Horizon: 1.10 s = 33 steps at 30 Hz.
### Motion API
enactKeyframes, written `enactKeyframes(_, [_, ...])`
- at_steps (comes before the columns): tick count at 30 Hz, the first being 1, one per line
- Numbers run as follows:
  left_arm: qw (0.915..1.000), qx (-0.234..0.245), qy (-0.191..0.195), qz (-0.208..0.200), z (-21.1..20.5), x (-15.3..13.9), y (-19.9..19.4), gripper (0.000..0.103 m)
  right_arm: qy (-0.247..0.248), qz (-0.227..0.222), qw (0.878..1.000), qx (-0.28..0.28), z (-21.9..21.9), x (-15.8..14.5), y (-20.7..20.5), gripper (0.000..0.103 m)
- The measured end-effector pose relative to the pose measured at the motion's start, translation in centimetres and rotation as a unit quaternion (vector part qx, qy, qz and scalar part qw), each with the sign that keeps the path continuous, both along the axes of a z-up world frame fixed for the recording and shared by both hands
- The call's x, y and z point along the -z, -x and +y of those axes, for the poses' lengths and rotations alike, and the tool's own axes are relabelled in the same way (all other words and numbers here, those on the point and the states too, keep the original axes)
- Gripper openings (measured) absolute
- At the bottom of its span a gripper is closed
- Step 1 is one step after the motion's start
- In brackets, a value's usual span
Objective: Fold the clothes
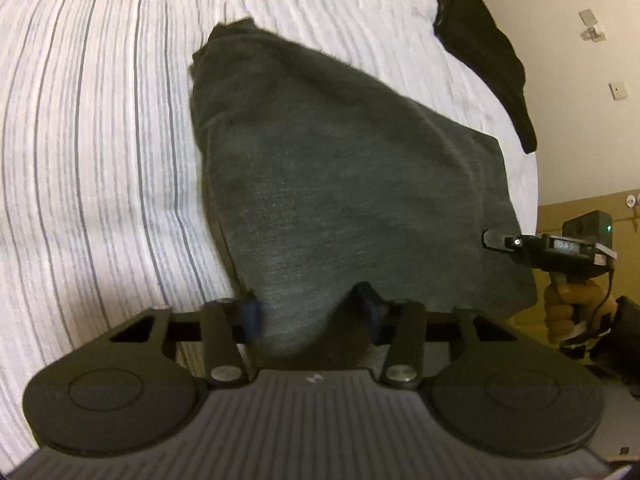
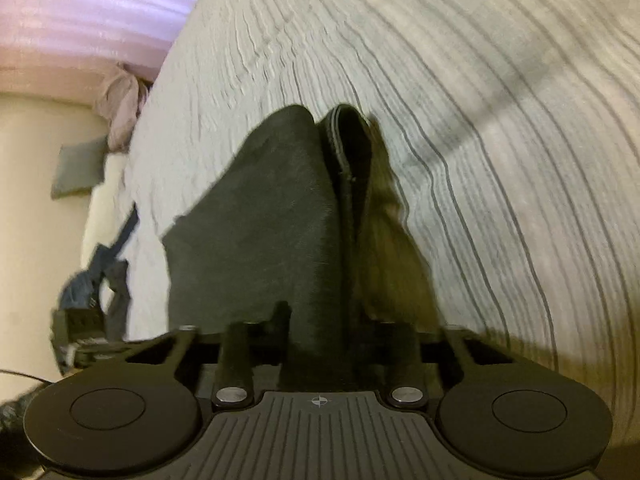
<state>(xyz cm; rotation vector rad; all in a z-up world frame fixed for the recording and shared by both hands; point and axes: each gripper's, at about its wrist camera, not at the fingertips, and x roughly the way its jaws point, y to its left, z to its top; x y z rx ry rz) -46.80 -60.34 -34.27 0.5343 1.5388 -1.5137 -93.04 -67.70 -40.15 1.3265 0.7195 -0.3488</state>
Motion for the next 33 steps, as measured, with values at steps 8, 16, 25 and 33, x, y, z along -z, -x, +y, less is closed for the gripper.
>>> enactKeyframes(8, [0.9978, 0.028, 0.056, -0.02, 0.5, -5.2, -0.5, 0.017, 0.023, 0.017, 1.0, 0.007, 1.3, -5.7, -1.6, 0.022])
enactKeyframes(16, [0.9931, 0.04, 0.109, -0.022, 0.9, -10.0, -1.4, 0.016, 0.064, 0.018, 0.997, 0.042, 3.8, -11.6, -2.3, 0.022])
enactKeyframes(25, [0.9811, 0.101, 0.159, -0.044, -2.5, -14.9, -0.8, 0.016, 0.102, 0.011, 0.989, 0.103, 6.1, -16.0, -1.7, 0.022])
enactKeyframes(33, [0.9648, 0.16, 0.202, -0.054, -3.9, -16.9, 0.9, 0.016, 0.125, -0.002, 0.979, 0.162, 1.4, -17.9, 2.4, 0.022])
